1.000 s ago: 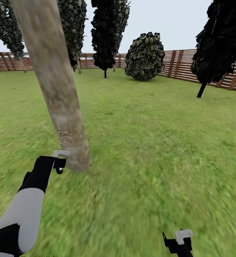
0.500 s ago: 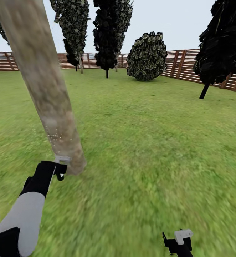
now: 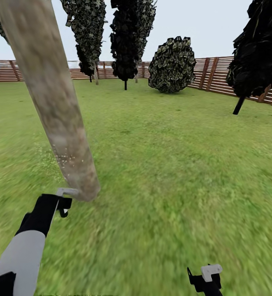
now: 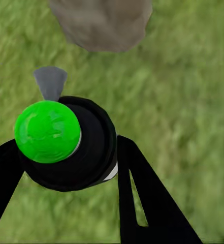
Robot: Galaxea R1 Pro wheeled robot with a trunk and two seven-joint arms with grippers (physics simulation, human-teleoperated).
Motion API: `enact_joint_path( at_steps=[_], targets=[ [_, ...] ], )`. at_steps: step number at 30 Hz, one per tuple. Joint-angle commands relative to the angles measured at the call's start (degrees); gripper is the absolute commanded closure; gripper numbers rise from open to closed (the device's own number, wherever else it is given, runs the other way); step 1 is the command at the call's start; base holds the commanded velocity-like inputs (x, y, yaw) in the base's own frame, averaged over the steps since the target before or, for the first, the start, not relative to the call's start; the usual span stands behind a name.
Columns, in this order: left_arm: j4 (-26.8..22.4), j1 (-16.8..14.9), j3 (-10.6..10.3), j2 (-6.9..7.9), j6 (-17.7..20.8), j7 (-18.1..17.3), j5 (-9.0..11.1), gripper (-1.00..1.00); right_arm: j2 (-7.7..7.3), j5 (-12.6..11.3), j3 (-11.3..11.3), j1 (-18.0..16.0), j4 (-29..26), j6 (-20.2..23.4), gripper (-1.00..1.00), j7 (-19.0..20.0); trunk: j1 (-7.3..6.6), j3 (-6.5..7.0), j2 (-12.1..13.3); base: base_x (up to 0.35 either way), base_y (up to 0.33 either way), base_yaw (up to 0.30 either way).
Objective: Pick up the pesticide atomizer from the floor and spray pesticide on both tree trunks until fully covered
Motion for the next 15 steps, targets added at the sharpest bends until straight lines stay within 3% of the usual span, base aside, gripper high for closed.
enact_joint_path(
  at_steps=[1,3,5,8,9,11,13,14,15],
  targets=[
    [0.0,0.0,0.0,-1.18,-0.1,0.0,-0.7,1.00,0.00,0.0,0.0,0.0,0.0,0.0,-1.00,0.0,0.00,0.00,0.0,0.000,0.000,0.264],
    [0.0,-0.1,0.2,-1.79,-0.2,0.0,-0.7,1.00,0.00,0.0,0.0,0.0,0.0,0.0,-1.00,0.0,0.00,0.00,0.0,0.000,0.000,0.272],
    [-0.1,-0.1,0.4,-1.50,-0.2,0.0,-0.7,1.00,0.00,0.0,0.0,0.0,0.0,0.0,-1.00,0.0,0.00,0.00,0.0,0.000,0.000,0.276],
    [-0.1,0.0,1.1,-0.08,-0.3,-0.1,-0.9,1.00,0.00,0.0,0.0,0.0,0.0,0.0,-1.00,0.0,0.00,0.00,0.0,0.000,0.000,0.260],
    [-0.1,0.0,1.7,1.16,-0.3,-0.1,-0.9,1.00,0.00,0.0,0.0,0.0,0.0,0.0,-1.00,0.0,0.00,0.00,0.0,0.062,0.000,0.083],
    [0.0,0.1,1.9,1.78,-0.3,-0.1,-0.8,1.00,0.00,0.0,0.0,0.0,0.0,0.0,-1.00,0.0,0.00,0.00,0.0,0.244,0.000,0.026],
    [0.0,0.1,2.0,1.51,-0.3,-0.1,-0.7,1.00,0.00,0.0,0.0,0.0,0.0,0.0,-1.00,0.0,0.00,0.00,0.0,0.309,0.000,0.008],
    [0.0,0.1,1.8,0.03,-0.3,-0.1,-0.6,1.00,-0.01,0.0,0.0,0.0,0.0,-0.1,-1.00,-0.1,0.00,0.00,0.0,0.316,0.000,0.000],
    [0.0,0.1,1.8,-0.35,-0.3,0.0,-0.6,1.00,0.00,0.0,0.0,0.0,0.0,0.0,-1.00,-0.1,0.00,0.00,0.0,0.258,0.000,0.000]
  ],
)
